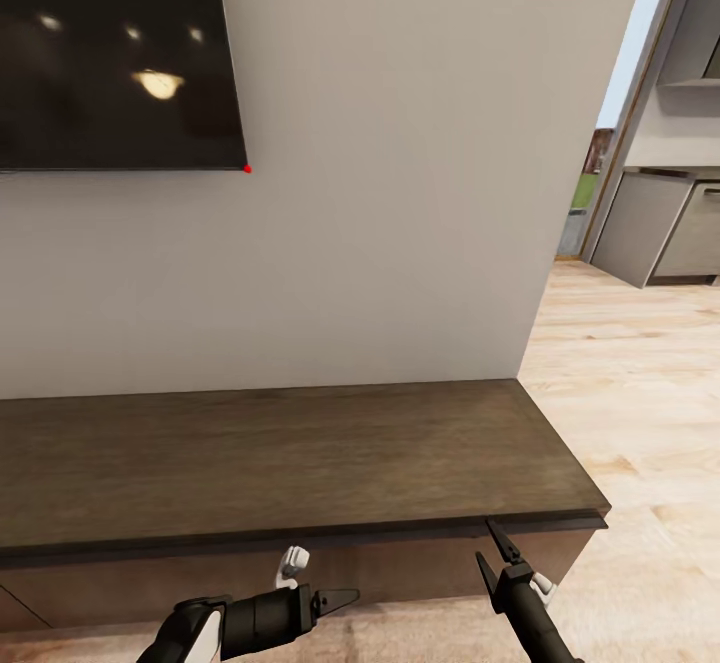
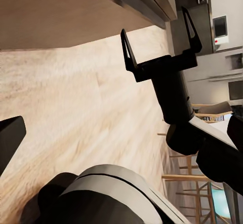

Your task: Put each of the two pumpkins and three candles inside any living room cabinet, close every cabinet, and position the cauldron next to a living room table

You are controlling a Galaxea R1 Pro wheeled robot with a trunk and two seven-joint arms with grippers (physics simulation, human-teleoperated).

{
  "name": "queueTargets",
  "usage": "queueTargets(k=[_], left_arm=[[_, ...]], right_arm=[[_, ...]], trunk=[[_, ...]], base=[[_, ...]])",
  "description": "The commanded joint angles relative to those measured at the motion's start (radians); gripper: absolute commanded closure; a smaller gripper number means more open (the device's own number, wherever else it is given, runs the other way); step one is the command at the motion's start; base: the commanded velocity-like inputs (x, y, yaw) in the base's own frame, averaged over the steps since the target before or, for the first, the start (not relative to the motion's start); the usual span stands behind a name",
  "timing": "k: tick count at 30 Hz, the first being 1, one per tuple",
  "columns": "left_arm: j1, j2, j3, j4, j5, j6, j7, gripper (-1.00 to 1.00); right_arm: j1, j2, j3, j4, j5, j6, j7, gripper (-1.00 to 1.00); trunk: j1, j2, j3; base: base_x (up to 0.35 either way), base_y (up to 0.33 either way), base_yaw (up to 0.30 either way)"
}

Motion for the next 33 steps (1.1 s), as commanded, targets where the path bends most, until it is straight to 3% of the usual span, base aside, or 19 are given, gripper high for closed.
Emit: queueTargets(k=[1,33], left_arm=[[0.000,0.001,-0.003,0.000,0.007,0.007,0.001,-1.00],[0.000,-0.001,-0.003,0.000,0.007,0.007,0.003,-1.00]], right_arm=[[-0.001,0.000,0.000,0.000,-0.009,0.010,0.002,-1.00],[-0.001,0.000,0.000,0.000,-0.009,0.009,0.002,-1.00]], trunk=[[0.000,0.000,-0.001],[0.000,0.000,-0.001]], base=[[0.000,0.000,0.000],[0.019,-0.001,0.000]])
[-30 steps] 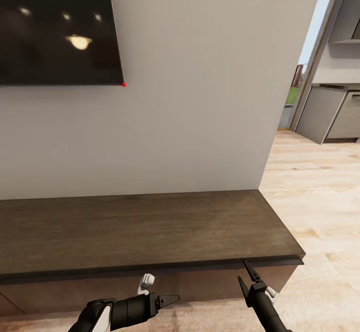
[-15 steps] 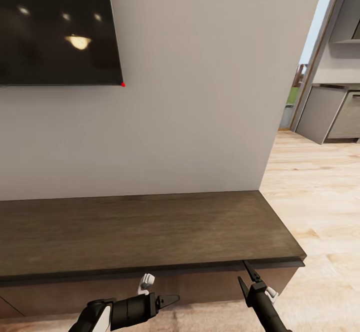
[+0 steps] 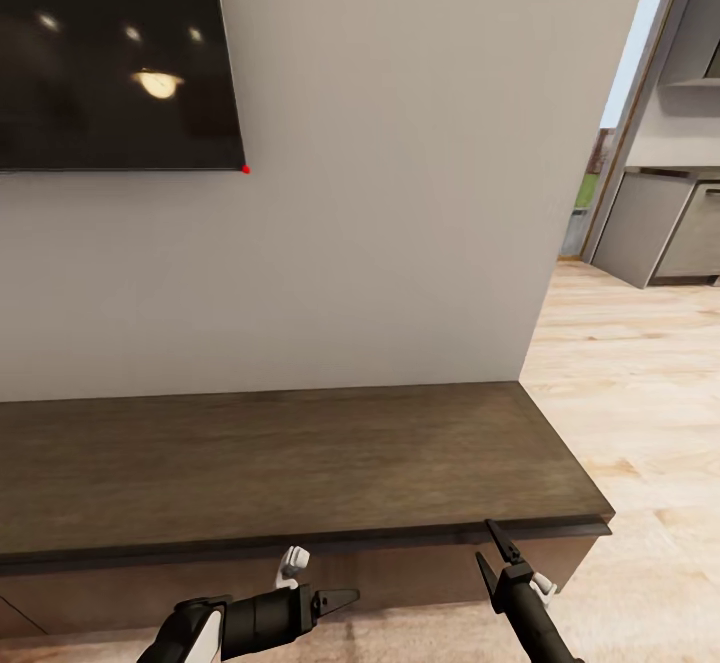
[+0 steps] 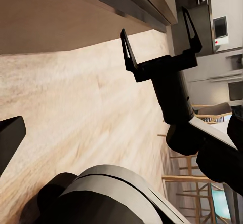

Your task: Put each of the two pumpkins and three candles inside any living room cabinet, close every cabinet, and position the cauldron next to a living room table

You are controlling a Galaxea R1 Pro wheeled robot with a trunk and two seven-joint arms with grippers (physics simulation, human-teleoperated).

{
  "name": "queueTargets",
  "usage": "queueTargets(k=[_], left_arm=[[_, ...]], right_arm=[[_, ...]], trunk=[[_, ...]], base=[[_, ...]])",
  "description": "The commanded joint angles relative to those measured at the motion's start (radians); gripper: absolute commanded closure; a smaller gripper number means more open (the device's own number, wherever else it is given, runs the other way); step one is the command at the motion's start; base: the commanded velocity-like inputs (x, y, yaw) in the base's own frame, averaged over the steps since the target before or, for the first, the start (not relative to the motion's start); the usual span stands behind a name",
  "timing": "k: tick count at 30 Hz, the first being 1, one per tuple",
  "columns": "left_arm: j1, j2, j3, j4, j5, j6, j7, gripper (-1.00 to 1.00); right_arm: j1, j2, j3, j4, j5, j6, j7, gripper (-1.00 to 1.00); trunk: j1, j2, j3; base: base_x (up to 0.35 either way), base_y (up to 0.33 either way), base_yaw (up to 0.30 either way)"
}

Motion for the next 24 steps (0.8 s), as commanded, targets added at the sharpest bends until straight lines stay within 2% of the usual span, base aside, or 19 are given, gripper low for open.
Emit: queueTargets(k=[1,24], left_arm=[[0.000,0.001,-0.002,0.000,0.007,0.007,0.001,-1.00],[0.000,0.001,-0.002,0.000,0.007,0.006,0.000,-1.00]], right_arm=[[0.000,0.000,0.000,0.000,-0.009,0.010,0.002,-1.00],[0.000,-0.001,0.000,0.003,-0.011,0.010,0.002,-1.00]], trunk=[[0.000,0.000,-0.001],[0.000,0.000,-0.001]], base=[[0.000,0.000,0.000],[0.000,0.000,0.000]])
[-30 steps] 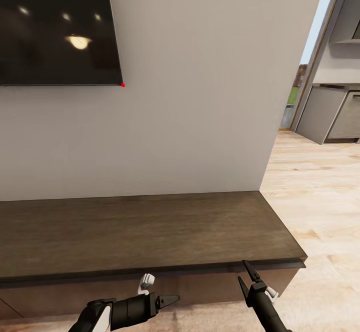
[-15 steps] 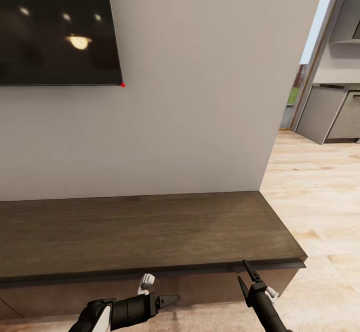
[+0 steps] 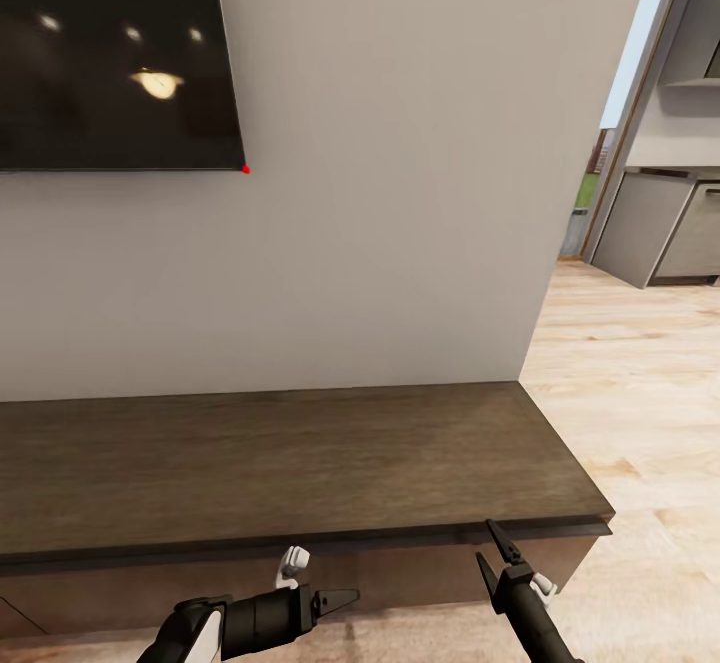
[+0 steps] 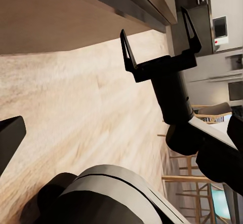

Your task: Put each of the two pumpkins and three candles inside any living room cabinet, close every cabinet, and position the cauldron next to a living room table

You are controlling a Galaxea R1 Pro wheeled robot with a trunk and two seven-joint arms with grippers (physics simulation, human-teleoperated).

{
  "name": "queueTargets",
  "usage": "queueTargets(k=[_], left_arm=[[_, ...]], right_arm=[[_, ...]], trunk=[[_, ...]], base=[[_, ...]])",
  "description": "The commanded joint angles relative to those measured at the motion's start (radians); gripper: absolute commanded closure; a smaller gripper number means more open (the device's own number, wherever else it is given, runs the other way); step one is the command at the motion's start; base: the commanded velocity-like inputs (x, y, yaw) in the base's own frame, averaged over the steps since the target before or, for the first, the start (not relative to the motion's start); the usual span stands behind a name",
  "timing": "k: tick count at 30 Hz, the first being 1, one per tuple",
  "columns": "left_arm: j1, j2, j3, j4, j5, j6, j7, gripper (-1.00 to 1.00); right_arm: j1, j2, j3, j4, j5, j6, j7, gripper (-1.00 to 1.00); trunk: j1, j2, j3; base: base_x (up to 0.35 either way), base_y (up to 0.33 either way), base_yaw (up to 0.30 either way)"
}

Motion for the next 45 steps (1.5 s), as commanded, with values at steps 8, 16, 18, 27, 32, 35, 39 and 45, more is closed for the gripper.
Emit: queueTargets(k=[8,16,18,27,32,35,39,45], left_arm=[[0.000,0.001,-0.002,0.000,0.007,0.007,0.001,-1.00],[0.000,0.001,-0.002,0.000,0.007,0.007,0.002,-1.00],[0.000,0.002,-0.002,0.000,0.007,0.007,0.002,-1.00],[0.000,0.002,-0.002,0.000,0.008,0.007,0.001,-1.00],[0.000,0.002,-0.002,0.000,0.007,0.007,0.002,-1.00],[0.000,0.002,-0.002,0.000,0.007,0.007,0.001,-1.00],[0.000,0.002,-0.002,0.000,0.007,0.007,0.001,-1.00],[0.000,0.003,-0.002,0.000,0.007,0.007,0.001,-1.00]], right_arm=[[0.000,0.000,0.000,0.000,-0.009,0.009,0.002,1.00],[0.000,0.000,0.000,0.001,-0.009,0.010,0.000,1.00],[0.000,0.000,0.000,0.001,-0.009,0.010,0.000,1.00],[0.000,0.000,0.000,0.001,-0.009,0.010,0.000,1.00],[0.000,0.001,0.000,0.001,-0.009,0.009,0.000,1.00],[0.000,0.001,0.000,0.001,-0.009,0.009,0.000,1.00],[0.000,0.000,0.000,0.003,-0.009,0.010,0.003,1.00],[0.000,0.000,0.000,0.003,-0.009,0.010,0.003,1.00]], trunk=[[0.000,0.000,-0.001],[0.000,0.000,-0.001],[0.000,0.000,-0.001],[0.000,0.000,-0.001],[0.000,0.000,-0.001],[0.000,0.000,-0.001],[0.000,0.000,-0.001],[0.000,0.000,-0.001]], base=[[0.000,0.000,0.000],[0.000,0.000,0.000],[0.000,0.000,0.000],[0.000,0.000,0.000],[0.000,0.000,0.000],[0.000,0.000,0.000],[-0.176,0.000,0.000],[-0.113,0.000,0.000]])
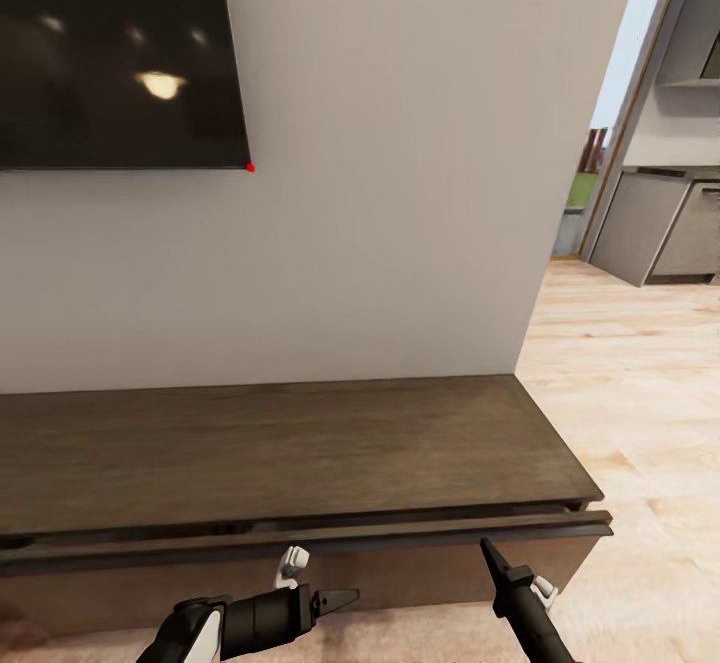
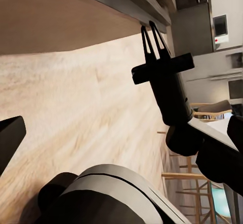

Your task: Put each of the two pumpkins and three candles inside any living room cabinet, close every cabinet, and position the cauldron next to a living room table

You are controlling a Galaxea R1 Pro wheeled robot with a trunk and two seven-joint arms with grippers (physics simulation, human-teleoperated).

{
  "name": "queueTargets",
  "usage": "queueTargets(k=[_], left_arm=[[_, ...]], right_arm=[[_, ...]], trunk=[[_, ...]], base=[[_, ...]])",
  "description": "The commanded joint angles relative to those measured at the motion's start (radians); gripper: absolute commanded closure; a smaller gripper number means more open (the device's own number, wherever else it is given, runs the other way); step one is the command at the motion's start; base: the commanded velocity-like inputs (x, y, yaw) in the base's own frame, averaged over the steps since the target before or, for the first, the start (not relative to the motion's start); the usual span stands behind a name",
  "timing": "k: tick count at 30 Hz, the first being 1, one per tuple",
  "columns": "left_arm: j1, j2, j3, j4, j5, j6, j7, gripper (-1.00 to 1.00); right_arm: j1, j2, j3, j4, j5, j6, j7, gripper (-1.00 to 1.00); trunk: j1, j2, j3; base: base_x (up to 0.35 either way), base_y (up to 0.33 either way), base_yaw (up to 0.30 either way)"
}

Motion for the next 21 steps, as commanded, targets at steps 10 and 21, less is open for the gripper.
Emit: queueTargets(k=[10,21], left_arm=[[0.000,0.000,-0.003,0.000,0.007,0.007,0.001,-1.00],[0.003,0.007,-0.015,0.003,0.007,0.004,-0.002,-1.00]], right_arm=[[-0.001,0.000,0.002,-0.008,-0.016,0.020,0.011,1.00],[-0.033,-0.019,0.004,-0.002,0.011,0.008,-0.053,1.00]], trunk=[[0.000,-0.001,-0.001],[0.000,-0.001,-0.001]], base=[[-0.120,0.000,0.000],[0.000,0.000,0.000]])
